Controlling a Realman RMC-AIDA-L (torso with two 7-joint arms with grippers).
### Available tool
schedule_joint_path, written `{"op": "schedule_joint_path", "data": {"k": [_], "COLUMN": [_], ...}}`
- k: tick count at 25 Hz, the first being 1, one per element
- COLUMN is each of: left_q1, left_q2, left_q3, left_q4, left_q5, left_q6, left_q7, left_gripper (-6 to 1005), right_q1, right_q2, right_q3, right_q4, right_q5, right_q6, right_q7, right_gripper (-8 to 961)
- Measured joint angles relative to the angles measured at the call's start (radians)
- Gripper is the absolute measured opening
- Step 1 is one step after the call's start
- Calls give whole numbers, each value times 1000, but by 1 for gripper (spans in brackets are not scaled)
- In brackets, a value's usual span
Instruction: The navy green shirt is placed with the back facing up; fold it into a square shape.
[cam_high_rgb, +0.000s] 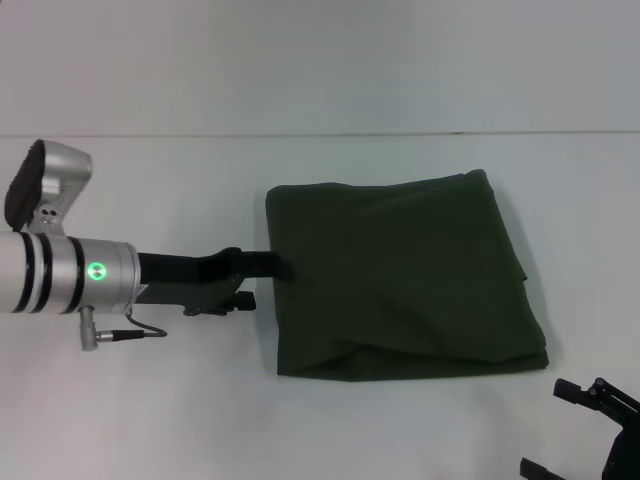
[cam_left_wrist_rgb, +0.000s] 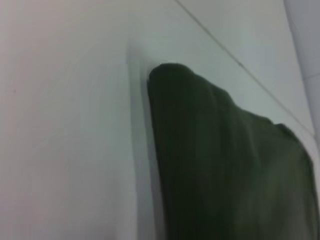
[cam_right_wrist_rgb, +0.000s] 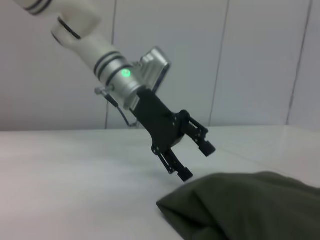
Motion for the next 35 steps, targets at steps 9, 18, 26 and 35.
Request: {"op": "schedule_joint_path", "data": {"k": [9,18,26,35], "left_q1": [-16,-40,-84,-100], "left_q2": [-4,-15,-18,-23], "left_q3": [68,101,109,178], "left_q4": [-3,-12,-45,-36], "left_q5": [1,-1,0,-1], "left_q6": [-42,-63,-67,-76], "left_q7": [-25,-29,-21,33], "left_gripper": [865,865,866,793], "right_q1": [2,8,10,11], "right_q2": [-4,-2,0,0], "right_q3": [35,36,33,35], "right_q4": [12,14,14,14], "right_q5": [-1,-1,-1,0], "right_q6": [54,83,83,81], "right_q7": [39,44,45,45], "right_gripper": [942,942,943,944]}}
